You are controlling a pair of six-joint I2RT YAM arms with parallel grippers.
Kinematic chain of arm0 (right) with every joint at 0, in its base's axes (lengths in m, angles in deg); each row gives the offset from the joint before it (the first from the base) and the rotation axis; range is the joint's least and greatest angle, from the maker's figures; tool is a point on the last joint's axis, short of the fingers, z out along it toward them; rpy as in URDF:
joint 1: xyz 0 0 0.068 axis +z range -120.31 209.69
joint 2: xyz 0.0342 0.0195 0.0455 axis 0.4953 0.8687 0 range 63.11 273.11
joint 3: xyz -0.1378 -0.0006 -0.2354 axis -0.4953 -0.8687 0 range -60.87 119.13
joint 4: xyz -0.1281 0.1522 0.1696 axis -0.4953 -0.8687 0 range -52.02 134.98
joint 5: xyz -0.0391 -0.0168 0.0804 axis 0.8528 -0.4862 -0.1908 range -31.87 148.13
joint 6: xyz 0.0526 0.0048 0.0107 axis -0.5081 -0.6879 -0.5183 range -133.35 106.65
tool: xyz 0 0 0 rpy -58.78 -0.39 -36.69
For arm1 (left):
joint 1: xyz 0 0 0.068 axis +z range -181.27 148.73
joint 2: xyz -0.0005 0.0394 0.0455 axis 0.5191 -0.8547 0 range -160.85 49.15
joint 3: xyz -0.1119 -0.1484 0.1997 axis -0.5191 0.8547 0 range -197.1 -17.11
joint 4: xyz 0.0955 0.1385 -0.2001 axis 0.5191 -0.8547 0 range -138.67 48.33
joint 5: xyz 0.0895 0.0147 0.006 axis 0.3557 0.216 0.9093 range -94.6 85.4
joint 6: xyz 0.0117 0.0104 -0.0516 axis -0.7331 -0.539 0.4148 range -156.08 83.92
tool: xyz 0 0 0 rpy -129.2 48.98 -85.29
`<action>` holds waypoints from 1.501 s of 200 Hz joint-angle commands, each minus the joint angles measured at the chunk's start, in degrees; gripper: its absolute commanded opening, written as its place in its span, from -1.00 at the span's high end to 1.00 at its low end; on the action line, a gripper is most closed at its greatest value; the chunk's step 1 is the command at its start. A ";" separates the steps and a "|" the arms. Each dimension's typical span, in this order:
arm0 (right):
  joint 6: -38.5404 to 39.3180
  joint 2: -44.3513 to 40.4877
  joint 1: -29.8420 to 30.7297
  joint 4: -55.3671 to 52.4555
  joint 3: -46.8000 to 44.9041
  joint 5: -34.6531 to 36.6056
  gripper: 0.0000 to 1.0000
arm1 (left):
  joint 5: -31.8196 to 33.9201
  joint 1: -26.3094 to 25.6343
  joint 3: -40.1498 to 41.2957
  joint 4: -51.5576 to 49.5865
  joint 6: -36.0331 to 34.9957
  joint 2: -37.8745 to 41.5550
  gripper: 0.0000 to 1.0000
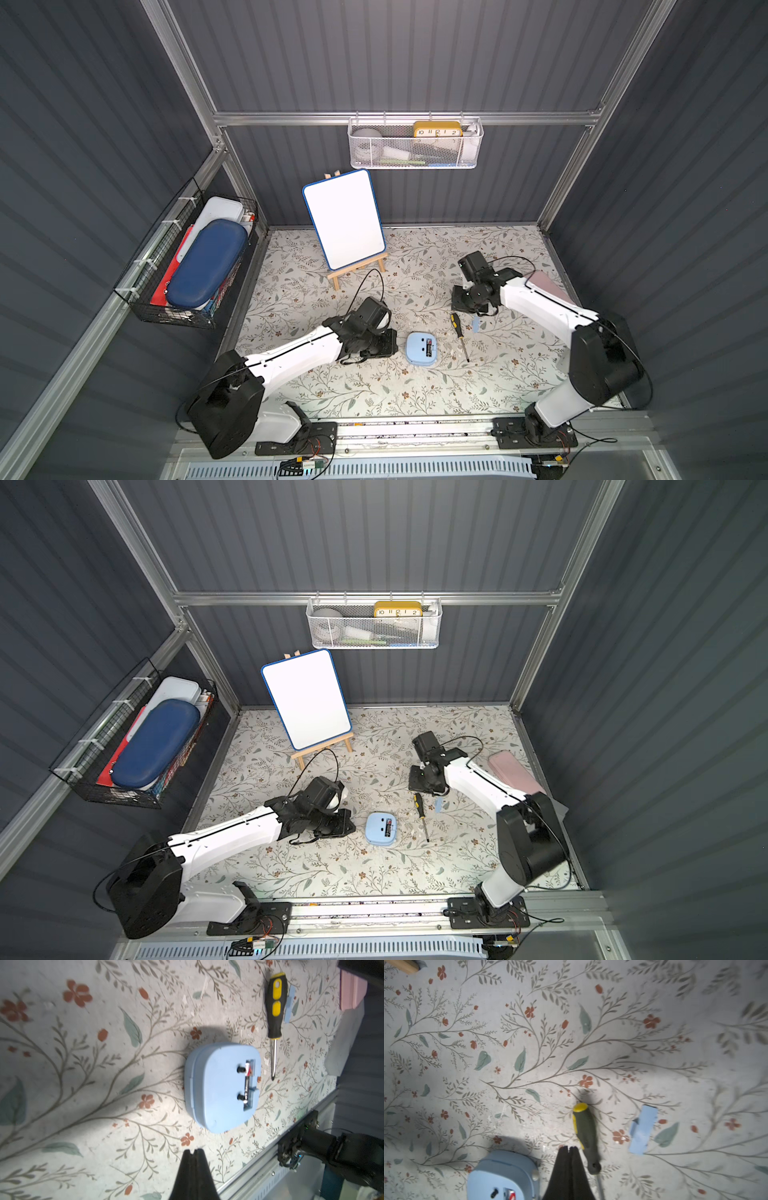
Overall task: Remove the battery from the alarm
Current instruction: Remove the cover from the alarm, then adjust the alarm at the center of the board.
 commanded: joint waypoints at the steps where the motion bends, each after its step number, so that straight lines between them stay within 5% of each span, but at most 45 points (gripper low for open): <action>1: 3.53 6.96 3.49 -2.39 4.90 -5.16 1.00 | -8.44 -1.12 3.22 3.97 3.72 3.29 1.00; 42: 4.40 14.55 7.42 -3.72 11.15 -7.39 1.00 | -13.93 -4.31 5.64 15.72 9.67 -1.48 1.00; 135: 3.77 15.47 10.00 -2.84 6.24 -7.94 1.00 | -10.43 -7.04 5.88 22.71 21.91 -12.77 1.00; 244: 1.26 10.05 10.93 -1.58 -1.02 -7.25 1.00 | 1.81 -7.39 1.80 15.31 28.17 -14.69 1.00; 300: -0.06 9.19 12.01 -0.87 -3.18 -7.32 1.00 | 5.51 -3.23 -1.02 14.83 26.18 -13.79 1.00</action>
